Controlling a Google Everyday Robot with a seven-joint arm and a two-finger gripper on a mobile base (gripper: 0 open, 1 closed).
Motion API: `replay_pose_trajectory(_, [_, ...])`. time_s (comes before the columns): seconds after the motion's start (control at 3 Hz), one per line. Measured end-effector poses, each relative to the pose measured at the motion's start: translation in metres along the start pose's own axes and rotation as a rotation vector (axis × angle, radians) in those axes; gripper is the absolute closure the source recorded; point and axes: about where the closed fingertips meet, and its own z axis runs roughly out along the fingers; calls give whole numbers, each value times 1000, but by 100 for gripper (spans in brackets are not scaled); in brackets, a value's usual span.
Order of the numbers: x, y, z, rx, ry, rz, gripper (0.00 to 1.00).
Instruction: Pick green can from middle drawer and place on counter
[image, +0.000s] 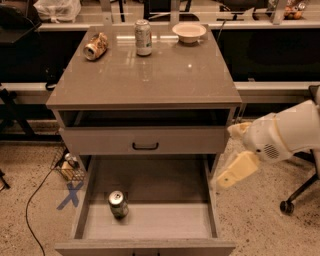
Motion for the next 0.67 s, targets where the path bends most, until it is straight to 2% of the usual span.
replay_pose_trajectory(0.33, [-9, 16, 75, -49, -77, 83, 0])
replay_pose_trajectory(0.67, [-9, 17, 75, -51, -76, 82, 0])
